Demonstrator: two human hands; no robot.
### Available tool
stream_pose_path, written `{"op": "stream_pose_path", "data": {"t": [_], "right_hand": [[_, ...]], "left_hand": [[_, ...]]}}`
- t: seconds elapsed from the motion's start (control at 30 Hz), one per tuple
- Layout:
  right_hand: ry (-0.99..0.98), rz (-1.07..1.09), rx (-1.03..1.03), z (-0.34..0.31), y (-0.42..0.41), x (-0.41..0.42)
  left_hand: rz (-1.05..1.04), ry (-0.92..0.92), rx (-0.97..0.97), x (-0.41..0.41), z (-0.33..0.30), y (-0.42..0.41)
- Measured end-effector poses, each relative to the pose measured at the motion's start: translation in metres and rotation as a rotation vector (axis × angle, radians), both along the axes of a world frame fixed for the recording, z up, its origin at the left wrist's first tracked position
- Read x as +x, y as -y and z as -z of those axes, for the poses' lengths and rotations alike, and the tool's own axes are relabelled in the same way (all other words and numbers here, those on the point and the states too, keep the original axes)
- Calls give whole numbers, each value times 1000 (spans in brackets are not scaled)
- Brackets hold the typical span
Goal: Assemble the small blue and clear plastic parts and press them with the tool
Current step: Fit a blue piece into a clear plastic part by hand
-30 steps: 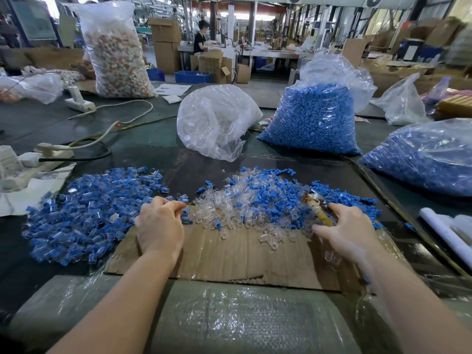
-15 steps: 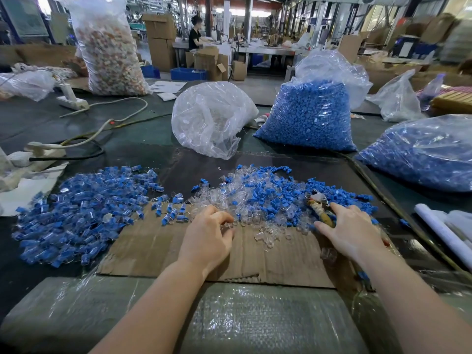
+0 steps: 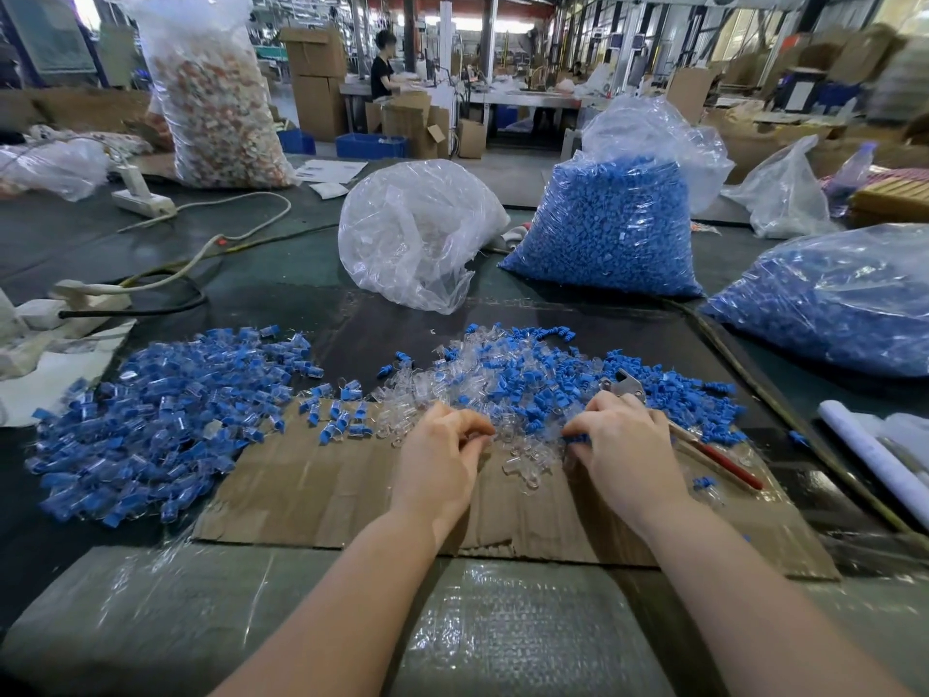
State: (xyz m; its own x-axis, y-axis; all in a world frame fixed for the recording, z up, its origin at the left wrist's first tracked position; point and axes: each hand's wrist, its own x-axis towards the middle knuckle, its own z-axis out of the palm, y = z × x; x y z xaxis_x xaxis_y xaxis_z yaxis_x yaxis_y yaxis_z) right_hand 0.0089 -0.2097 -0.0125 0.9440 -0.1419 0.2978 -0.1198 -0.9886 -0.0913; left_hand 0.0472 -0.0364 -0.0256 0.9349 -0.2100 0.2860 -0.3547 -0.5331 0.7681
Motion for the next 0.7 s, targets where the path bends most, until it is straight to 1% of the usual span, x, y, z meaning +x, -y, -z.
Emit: {"op": "stream_pose_path", "data": {"t": [0.07, 0.2, 0.3, 0.47, 0.7], "right_hand": [[-4, 11, -11, 2, 0, 1], [2, 1, -13, 4, -1, 2], [43, -22, -8, 5, -2, 0], [170, -57, 153, 4, -7, -6], [345, -103, 391, 9, -26, -12]], "left_hand": [[8, -28, -14, -1, 2, 0], [40, -26, 37, -3, 5, -1], [30, -41, 50, -3, 4, 1], [1, -47, -23, -3, 4, 4], [28, -118, -240, -9, 2, 16]]}}
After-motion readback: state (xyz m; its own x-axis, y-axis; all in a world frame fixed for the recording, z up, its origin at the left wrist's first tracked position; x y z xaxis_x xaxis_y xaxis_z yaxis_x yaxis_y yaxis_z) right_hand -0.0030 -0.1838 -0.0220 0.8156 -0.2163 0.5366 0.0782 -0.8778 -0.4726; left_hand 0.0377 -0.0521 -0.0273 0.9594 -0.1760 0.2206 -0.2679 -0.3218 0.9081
